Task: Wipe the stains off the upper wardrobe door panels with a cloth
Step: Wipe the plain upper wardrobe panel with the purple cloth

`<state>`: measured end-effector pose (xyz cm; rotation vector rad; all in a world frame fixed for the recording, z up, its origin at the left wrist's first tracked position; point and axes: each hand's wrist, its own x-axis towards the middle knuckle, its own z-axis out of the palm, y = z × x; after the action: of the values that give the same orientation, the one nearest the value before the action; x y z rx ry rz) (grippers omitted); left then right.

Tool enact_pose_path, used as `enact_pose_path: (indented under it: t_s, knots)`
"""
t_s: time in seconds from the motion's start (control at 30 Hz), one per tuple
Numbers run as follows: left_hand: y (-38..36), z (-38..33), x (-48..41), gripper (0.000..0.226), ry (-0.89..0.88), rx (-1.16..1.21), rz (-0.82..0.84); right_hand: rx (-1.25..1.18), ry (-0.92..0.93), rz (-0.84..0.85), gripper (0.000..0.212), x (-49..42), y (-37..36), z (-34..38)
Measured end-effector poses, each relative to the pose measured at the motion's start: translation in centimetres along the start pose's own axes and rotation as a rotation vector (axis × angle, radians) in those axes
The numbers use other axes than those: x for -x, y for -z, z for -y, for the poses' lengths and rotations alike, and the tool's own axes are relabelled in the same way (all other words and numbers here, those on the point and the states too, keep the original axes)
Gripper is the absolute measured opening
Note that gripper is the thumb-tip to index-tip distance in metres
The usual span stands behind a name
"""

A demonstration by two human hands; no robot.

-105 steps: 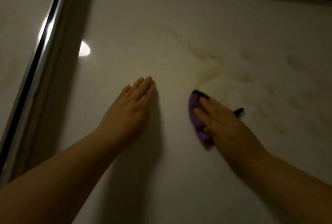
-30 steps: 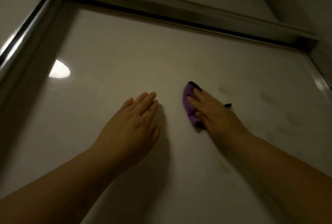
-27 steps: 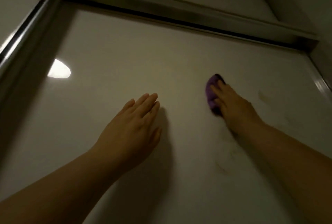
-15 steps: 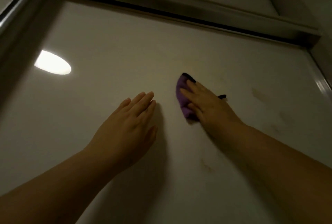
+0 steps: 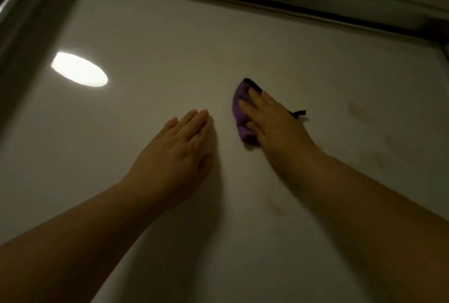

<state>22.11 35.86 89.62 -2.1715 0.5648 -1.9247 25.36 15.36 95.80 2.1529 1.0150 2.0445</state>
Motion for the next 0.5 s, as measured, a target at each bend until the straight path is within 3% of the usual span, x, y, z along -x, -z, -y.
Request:
enact_pose_path:
  t_s: [0.1,0.27,0.37,0.5]
  knots:
    - [-0.2,-0.1,0.1,0.071,-0.015,-0.008,0.007,-0.036,-0.007,0.014,0.047,2.7,1.2,-2.2]
    - [-0.5,0.2,0.0,0.071,-0.014,0.015,-0.010,0.006,-0.336,-0.021,0.045,1.7,1.8,-3.7]
    - [-0.6,-0.3,0.1,0.069,-0.034,0.041,-0.006,0.028,-0.207,-0.082,0.042,2.4,-0.2,-0.5]
    - [-1.1,-1.2,1.2,0.068,-0.059,0.060,0.017,0.019,-0.013,0.038,0.047,8.2,-0.5,1.9]
